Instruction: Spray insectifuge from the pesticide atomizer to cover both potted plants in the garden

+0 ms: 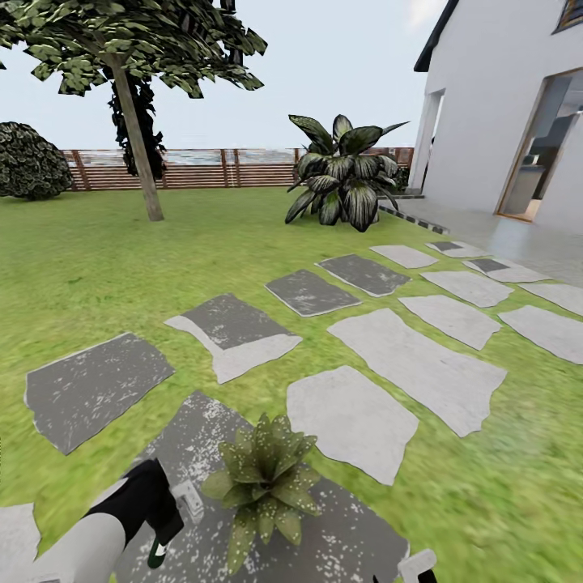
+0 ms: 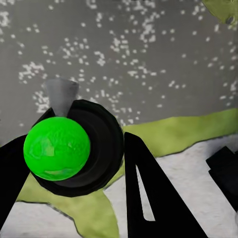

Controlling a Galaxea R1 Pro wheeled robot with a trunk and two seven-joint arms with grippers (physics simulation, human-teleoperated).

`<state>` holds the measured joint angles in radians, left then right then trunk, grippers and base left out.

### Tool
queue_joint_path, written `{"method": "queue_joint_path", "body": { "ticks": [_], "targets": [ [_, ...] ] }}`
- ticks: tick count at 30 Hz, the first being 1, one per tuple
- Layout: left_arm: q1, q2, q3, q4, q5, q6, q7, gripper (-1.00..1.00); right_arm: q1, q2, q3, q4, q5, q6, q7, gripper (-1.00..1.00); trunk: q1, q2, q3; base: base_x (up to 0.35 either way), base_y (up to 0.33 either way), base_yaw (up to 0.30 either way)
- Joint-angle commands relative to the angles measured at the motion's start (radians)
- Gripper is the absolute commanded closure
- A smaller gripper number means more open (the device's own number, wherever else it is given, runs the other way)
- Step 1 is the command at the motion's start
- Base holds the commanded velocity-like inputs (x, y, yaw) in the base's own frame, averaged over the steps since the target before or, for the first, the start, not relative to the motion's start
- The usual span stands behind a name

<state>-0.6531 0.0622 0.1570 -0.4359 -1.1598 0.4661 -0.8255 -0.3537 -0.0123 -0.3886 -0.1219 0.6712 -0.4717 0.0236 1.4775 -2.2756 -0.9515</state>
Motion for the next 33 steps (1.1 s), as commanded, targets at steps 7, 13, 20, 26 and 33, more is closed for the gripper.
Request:
{"method": "queue_joint_path", "body": {
  "ticks": [7, 13, 20, 26, 33],
  "targets": [
    [0.0, 0.01, 0.002, 0.008, -0.005, 0.008, -0.006, 1.0, -0.001, 0.0, -0.008, 0.001, 0.007, -0.004, 0.002, -1.0, 0.0, 0.0, -0.001, 0.0, 0.111, 0.0],
    [0.0, 0.005, 0.001, 0.008, -0.004, 0.008, -0.004, 1.0, -0.001, 0.001, -0.008, 0.001, 0.007, -0.004, 0.002, -1.0, 0.0, 0.0, -0.001, 0.0, 0.084, -0.105],
    [0.013, 0.007, 0.001, 0.01, -0.004, 0.008, -0.003, 1.0, -0.001, 0.0, -0.008, 0.001, 0.007, -0.004, 0.002, -1.0, 0.0, 0.0, -0.001, 0.0, 0.208, -0.292],
    [0.034, 0.018, 0.008, 0.01, -0.005, 0.009, 0.0, 1.0, -0.001, 0.0, -0.008, 0.001, 0.007, -0.004, 0.002, -1.0, 0.0, 0.0, -0.001, 0.0, 0.007, -0.162],
    [0.049, 0.058, 0.03, 0.001, -0.004, 0.009, -0.003, 1.0, -0.001, 0.001, -0.008, 0.001, 0.007, -0.004, 0.002, -1.0, 0.0, 0.0, -0.001, 0.0, 0.0, -0.004]
  ]
}}
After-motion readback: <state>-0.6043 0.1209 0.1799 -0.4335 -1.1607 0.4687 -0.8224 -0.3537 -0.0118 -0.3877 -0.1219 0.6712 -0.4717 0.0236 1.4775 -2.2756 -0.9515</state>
